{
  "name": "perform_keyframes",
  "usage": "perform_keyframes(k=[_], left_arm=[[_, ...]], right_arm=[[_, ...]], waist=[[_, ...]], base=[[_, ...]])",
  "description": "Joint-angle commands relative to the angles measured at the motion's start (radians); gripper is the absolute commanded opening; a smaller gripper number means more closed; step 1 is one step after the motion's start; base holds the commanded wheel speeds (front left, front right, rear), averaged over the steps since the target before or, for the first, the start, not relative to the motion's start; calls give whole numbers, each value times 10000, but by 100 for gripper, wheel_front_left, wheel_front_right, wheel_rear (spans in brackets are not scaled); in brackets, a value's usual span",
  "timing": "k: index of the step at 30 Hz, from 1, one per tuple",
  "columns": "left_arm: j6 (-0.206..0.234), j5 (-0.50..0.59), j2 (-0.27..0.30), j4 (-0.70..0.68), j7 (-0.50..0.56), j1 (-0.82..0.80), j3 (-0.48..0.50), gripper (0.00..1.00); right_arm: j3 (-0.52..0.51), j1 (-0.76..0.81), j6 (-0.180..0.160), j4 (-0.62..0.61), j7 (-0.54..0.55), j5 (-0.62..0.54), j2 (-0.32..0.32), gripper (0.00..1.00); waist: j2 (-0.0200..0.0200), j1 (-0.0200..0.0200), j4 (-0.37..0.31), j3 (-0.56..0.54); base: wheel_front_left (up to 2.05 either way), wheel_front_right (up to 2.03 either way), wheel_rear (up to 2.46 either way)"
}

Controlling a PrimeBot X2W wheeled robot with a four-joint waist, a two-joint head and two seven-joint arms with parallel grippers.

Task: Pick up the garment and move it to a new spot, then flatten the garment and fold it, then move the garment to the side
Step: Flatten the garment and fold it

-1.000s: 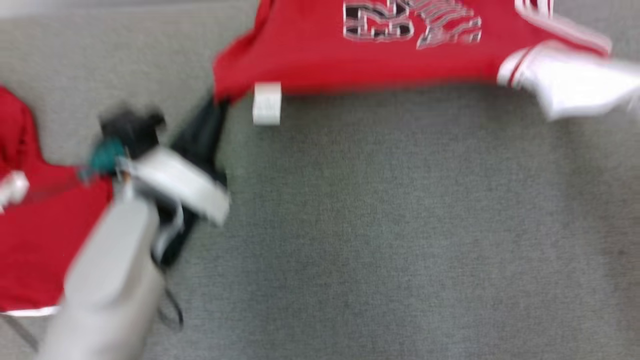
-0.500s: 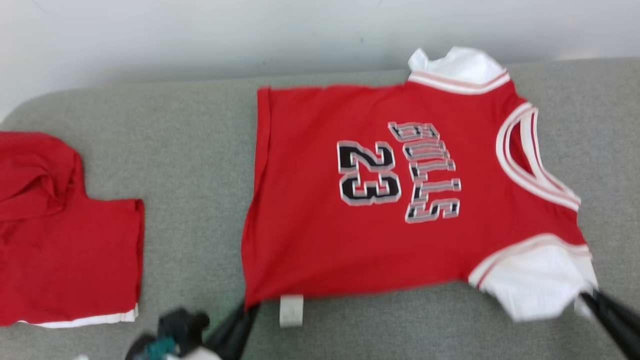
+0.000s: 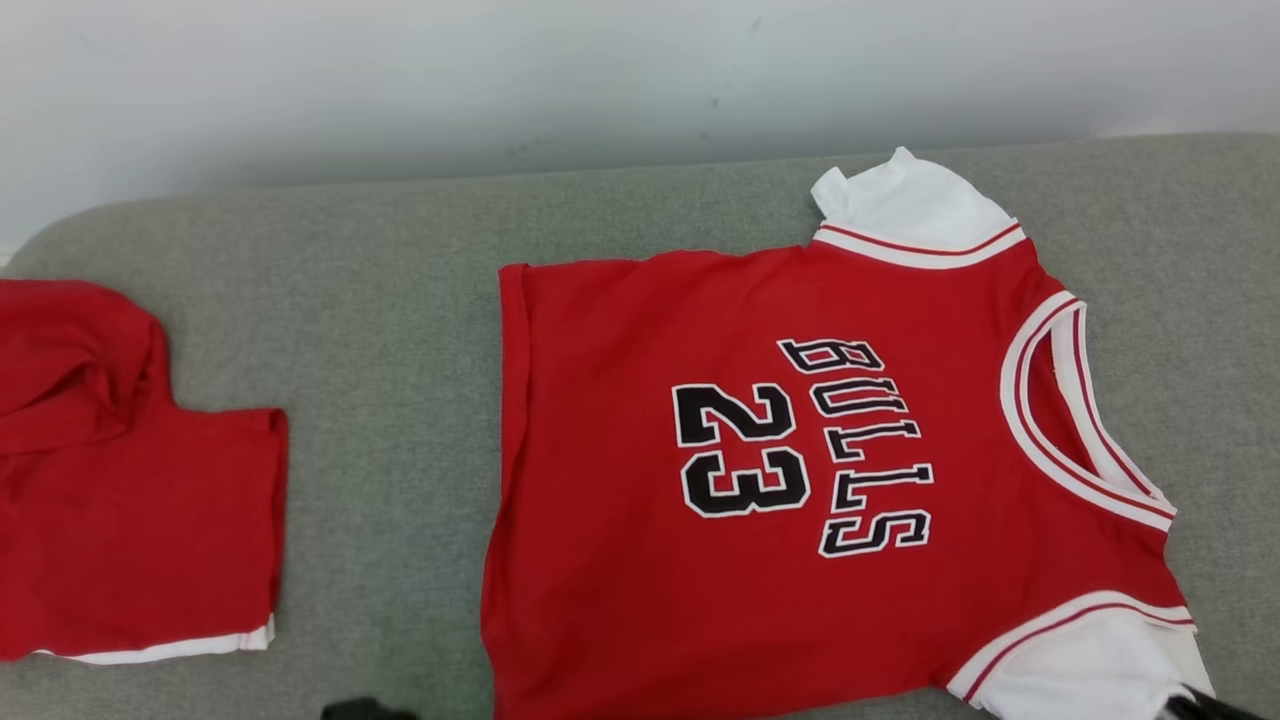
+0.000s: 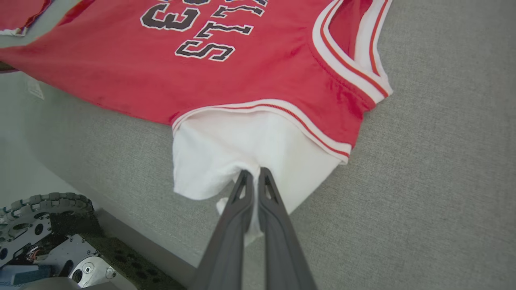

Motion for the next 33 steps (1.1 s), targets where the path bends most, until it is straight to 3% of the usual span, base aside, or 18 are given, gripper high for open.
perform_keyframes(k=[1, 9, 12, 18, 24, 25, 26, 27, 28, 29, 33], left_arm=[[-105, -228, 141, -133, 314, -286, 87, 0], [-777, -1323, 864, -557, 2893, -2503, 475, 0], [-898, -1872, 768, -491, 3732, -3495, 631, 0], [-1034, -2127, 563, 114, 4809, -5299, 627, 0], [-1151, -1948, 389, 967, 5115, -6156, 419, 0], [-1137, -1945, 330, 1076, 5093, -6178, 404, 5], [-1056, -1957, 259, 1177, 5008, -6194, 447, 44], [-1009, -1963, 225, 1265, 4994, -6184, 460, 81], [-979, -1953, 224, 1346, 4979, -6142, 456, 84], [-893, -1949, 215, 1407, 4905, -6076, 518, 100], [-480, -2100, 157, 1454, 4504, -5576, 859, 100]], right_arm=[[-115, -286, -26, -144, 255, 178, -71, 0], [-235, -2371, -26, -674, 2751, 1146, -102, 0], [-176, -3367, -26, -589, 3463, 1302, -14, 0], [-19, -5230, -26, -33, 4171, 1053, 161, 0], [499, -6544, -26, 702, 4256, 660, 684, 0], [596, -6662, -26, 814, 4206, 599, 779, 21], [631, -6794, -26, 940, 4034, 544, 908, 55], [676, -6883, -26, 1051, 3914, 504, 1007, 100], [775, -6925, -26, 1153, 3795, 441, 1059, 100], [794, -6972, -26, 1299, 3606, 327, 1097, 100], [650, -6817, -26, 1920, 2809, -31, 1220, 100]], waist=[[-1, 2, -36, 99], [-1, 2, 83, 614], [-1, 2, 177, 934], [-1, 2, 331, 1630], [-1, 2, 335, 1998], [-1, 2, 334, 2014], [-1, 2, 329, 2024], [-1, 2, 322, 2022], [-1, 2, 312, 2005], [-1, 2, 296, 1973], [-1, 2, 189, 1716]], base=[[0, 0, 0], [0, 0, 0], [0, 0, 0], [0, 0, 0], [0, 0, 0], [0, 0, 0], [0, 0, 0], [0, 0, 0], [0, 0, 0], [0, 0, 0], [0, 0, 0]])
